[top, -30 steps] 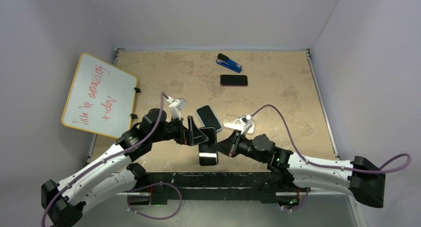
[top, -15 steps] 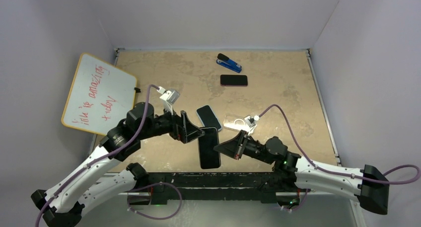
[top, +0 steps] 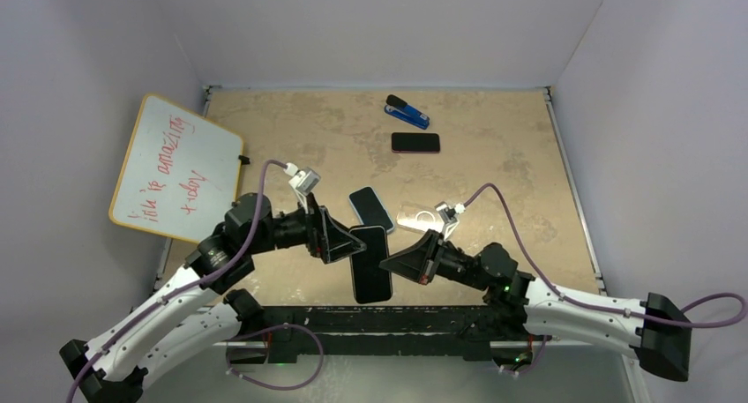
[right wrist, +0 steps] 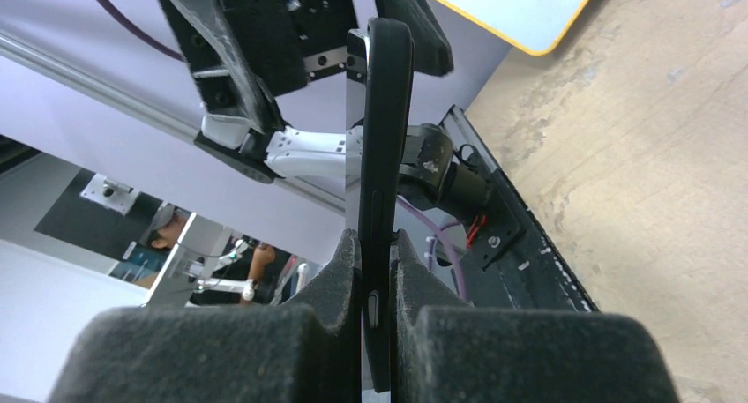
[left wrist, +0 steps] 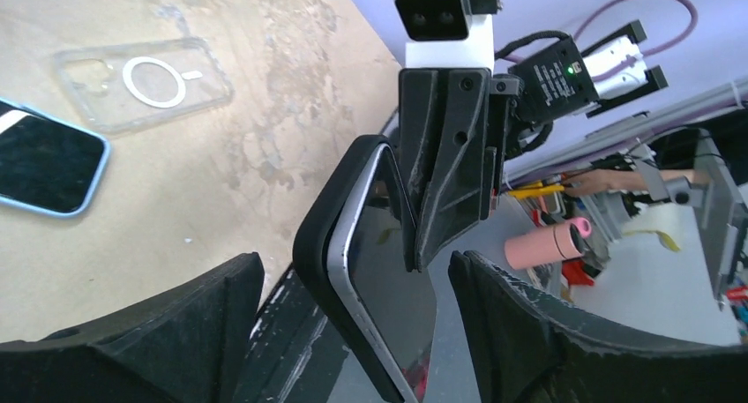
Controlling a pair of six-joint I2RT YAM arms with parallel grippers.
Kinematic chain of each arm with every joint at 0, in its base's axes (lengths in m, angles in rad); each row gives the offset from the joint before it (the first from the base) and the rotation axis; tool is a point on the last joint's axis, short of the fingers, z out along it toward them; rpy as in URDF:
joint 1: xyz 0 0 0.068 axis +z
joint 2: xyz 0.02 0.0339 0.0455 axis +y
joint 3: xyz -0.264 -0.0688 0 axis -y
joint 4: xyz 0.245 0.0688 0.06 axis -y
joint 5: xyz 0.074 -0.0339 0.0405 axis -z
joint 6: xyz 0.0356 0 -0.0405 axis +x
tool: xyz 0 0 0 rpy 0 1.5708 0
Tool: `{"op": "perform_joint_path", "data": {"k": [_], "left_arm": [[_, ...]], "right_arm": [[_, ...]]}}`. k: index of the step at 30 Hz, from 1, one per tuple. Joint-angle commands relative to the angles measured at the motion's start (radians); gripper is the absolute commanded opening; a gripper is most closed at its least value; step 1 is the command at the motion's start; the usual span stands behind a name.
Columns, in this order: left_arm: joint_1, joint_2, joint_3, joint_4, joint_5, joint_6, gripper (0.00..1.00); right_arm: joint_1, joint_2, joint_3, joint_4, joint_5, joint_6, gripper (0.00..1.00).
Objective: Put the phone into the phone case
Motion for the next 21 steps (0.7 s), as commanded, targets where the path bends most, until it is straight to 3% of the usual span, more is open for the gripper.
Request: {"op": "perform_joint_path", "data": {"k": [1,5,9,11,15,18,21], "left_arm": [[0.004,0.002,-0.066,0.233,0.116,-0.103,0.77],[0.004,-0.003,-0.109,0.33,0.121,-0.173,0.58],[0.005,-0.028,-0.173,0.412,0.072,-0.279,0.02],[0.004,-0.043,-0.205,0.444,0.05,-0.328,0.0],[0.005,-0.057,-0.235,0.476,0.029,-0.401,0.0],[0.004,-0.045,-0.258,0.554,0.042,-0.467,0.0],[0.005,-0.019,-0.267,0.593,0.055,-0.517,0.0]], "right_arm": [[0.004,0.032,0.028,0.253,-0.042,0.056,0.0],[0.004,0.059,0.023,0.29,-0.058,0.068,0.0],[0.004,0.047,-0.003,0.274,-0.037,0.072,0.0],[0.004,0.03,-0.002,0.225,-0.021,0.064,0.01],[0.003,-0.001,0.04,0.074,0.017,0.04,0.36],[0.003,0.01,0.076,-0.003,0.017,0.028,0.53],[0.004,0.045,0.117,-0.072,0.0,0.017,0.59]]}}
